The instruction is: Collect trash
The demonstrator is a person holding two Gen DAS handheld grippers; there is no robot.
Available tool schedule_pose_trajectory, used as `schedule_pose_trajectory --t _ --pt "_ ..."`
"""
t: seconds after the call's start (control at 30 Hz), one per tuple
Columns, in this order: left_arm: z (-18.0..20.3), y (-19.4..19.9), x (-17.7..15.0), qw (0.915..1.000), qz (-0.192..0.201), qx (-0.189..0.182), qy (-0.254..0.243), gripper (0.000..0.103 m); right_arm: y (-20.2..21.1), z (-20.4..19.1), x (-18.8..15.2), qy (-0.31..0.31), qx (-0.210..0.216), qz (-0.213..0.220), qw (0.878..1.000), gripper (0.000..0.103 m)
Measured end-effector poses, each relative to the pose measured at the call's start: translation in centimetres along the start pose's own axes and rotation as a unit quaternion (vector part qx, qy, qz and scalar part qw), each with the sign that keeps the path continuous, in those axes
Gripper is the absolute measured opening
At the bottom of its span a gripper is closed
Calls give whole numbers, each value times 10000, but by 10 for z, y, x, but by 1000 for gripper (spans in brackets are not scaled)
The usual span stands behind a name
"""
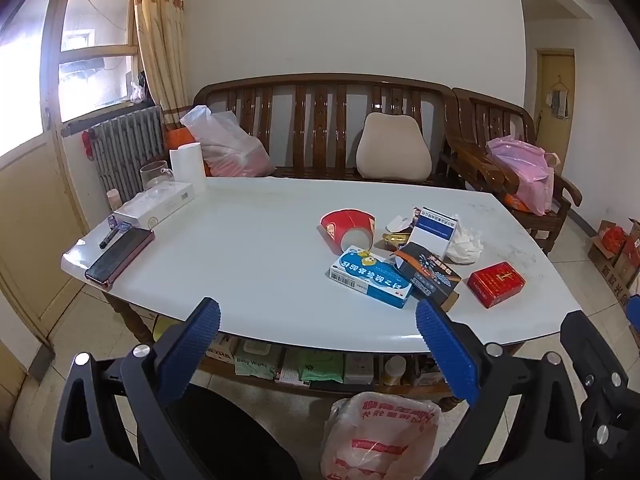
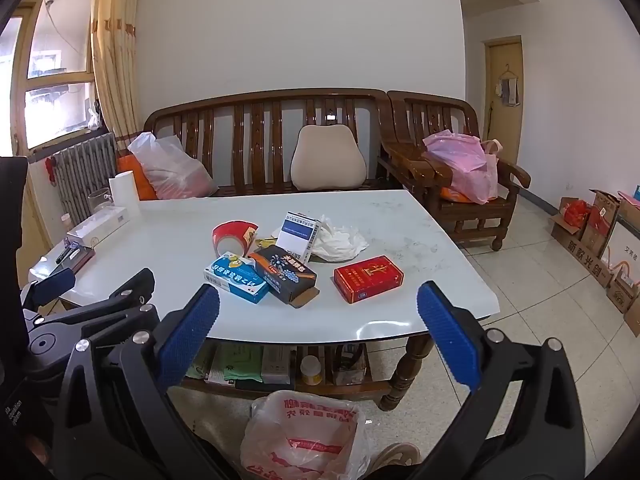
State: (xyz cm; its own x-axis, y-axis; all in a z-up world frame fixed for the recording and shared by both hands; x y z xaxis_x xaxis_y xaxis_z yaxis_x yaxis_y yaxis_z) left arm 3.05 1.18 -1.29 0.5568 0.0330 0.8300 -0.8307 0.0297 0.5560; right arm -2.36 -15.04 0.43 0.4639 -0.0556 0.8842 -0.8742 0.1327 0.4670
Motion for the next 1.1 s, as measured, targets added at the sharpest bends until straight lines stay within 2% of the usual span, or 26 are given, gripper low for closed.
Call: schedule_pose_trajectory --t 0.37,1.1 --pt "7 -1 -8 9998 69 143 -105 96 2 -3 2 38 -47 58 10000 97" --pt "6 2 -5 9998 90 148 -98 96 4 -2 2 70 -56 107 9999 97"
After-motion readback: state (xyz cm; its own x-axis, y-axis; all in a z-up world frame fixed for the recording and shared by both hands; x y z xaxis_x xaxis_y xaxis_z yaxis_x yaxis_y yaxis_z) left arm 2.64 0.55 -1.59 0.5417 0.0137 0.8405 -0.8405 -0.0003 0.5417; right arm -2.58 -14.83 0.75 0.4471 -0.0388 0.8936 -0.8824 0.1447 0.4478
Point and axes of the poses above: each gripper's, at about its wrist camera, not at the fingertips, and y roughly against the way its jaws point, z to its right, x to its top, the point moved 3 cm from there along -y, roughly the way its jaws point, and after that the axes turned 2 degrees about y, right-handed, at the moved point
